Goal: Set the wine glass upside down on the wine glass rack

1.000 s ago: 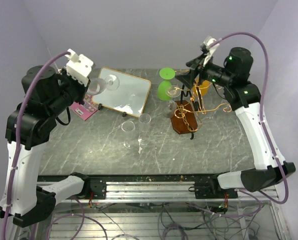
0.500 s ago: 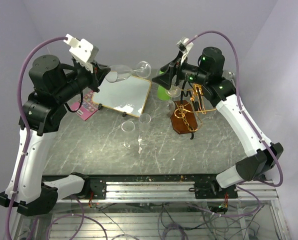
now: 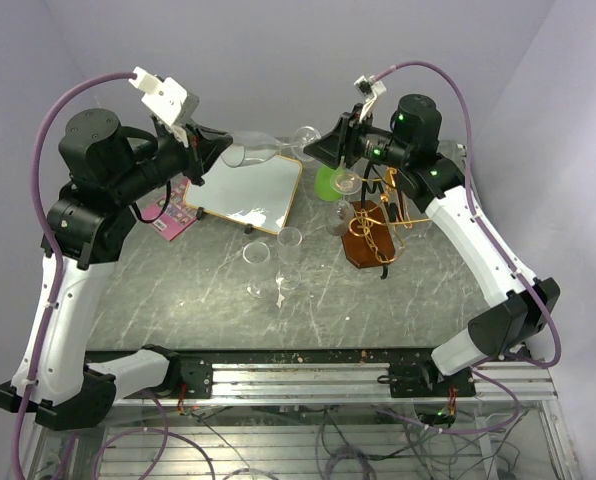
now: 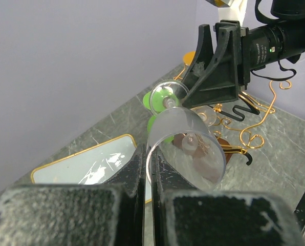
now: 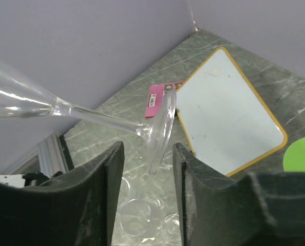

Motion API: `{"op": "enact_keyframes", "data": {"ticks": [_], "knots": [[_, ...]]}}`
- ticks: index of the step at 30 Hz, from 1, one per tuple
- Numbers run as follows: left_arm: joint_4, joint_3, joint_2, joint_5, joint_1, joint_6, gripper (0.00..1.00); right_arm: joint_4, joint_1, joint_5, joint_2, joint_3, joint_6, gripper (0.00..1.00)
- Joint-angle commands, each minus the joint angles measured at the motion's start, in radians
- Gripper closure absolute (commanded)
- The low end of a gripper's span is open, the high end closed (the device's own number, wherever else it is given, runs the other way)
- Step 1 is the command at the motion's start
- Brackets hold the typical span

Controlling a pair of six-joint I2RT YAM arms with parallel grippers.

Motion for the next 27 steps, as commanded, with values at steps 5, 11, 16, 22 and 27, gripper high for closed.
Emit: {"op": "enact_keyframes", "data": {"ticks": [5,11,16,22,27], "knots": [[0.081,-0.011,0.002,0.052,0.010,-0.012,0.93,0.047,-0.013,-0.028,0.011,-0.016,0.069,0.71],[0.083,-0.022,0.001,0.070,0.010,-0.008,0.93,0.049,-0.043,-0.025,0.011,-0.016,0.095,0.99],[0.097,-0.050,0.002,0.134,0.011,-0.009,0.85,0.048,-0.069,-0.034,0.001,-0.013,0.103,1.00],[0.135,-0.108,0.000,0.199,0.026,-0.058,0.64,0.041,-0.109,-0.040,-0.019,-0.006,0.086,1.00],[0.107,-0.137,-0.027,0.207,0.030,-0.025,0.43,0.033,-0.153,-0.034,-0.038,0.004,0.063,1.00]]}}
